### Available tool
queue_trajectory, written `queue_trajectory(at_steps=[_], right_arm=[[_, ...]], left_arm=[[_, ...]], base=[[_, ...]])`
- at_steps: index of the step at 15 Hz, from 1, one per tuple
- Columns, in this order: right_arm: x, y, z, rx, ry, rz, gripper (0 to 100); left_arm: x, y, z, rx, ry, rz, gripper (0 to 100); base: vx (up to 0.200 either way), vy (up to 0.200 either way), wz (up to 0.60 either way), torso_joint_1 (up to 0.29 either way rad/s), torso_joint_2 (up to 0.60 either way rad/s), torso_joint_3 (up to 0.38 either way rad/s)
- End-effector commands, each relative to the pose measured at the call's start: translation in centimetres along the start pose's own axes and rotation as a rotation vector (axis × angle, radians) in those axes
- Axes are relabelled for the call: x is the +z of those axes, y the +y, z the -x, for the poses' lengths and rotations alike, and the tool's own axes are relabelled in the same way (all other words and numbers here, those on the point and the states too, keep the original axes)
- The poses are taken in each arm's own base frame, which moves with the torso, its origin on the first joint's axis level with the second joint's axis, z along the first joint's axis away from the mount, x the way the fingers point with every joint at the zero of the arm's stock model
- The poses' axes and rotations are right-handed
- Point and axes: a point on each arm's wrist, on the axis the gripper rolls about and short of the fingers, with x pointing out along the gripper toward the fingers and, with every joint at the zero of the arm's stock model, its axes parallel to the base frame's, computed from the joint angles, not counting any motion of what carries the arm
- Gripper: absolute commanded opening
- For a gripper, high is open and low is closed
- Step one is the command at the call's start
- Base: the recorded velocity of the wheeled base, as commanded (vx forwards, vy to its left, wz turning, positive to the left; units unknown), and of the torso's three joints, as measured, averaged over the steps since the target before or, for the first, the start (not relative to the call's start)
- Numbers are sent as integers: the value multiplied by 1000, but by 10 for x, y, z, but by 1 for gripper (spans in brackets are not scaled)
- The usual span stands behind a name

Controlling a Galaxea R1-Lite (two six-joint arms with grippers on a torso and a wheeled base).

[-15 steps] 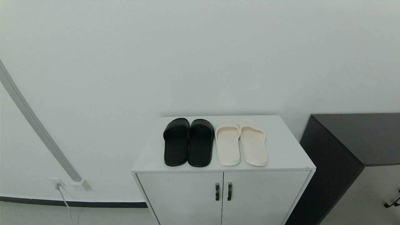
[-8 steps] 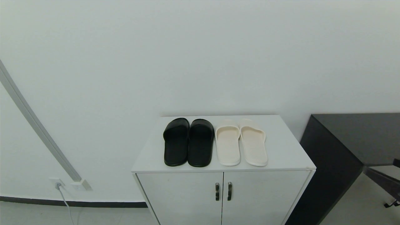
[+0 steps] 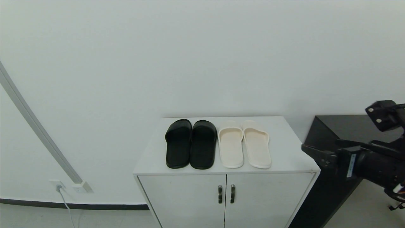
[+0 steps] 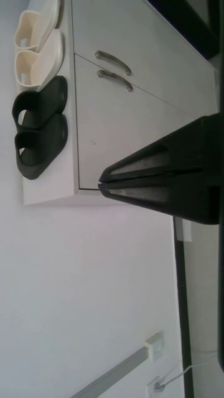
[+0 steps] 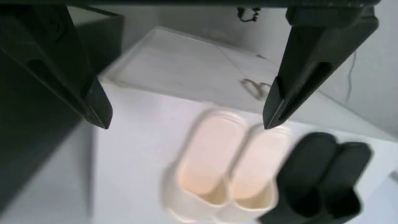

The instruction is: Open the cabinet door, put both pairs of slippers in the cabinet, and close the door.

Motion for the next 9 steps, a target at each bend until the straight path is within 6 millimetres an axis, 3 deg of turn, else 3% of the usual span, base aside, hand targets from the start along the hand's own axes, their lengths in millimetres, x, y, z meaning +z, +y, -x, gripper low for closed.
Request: queue_trajectory(at_steps=[1,5,9], right_arm=[[-1,31,-32,31,54,16,100],[-1,74,-78,1,39,-51,100],[-29,97,-140,-109,2,-48,100]], left_arm=[[0,0,0,1,1,0,0],[0,0,0,0,1,0,0],[0,0,0,0,1,0,0]], base=[[0,0,0,0,0,0],[0,0,0,0,0,0],[0,0,0,0,0,0]])
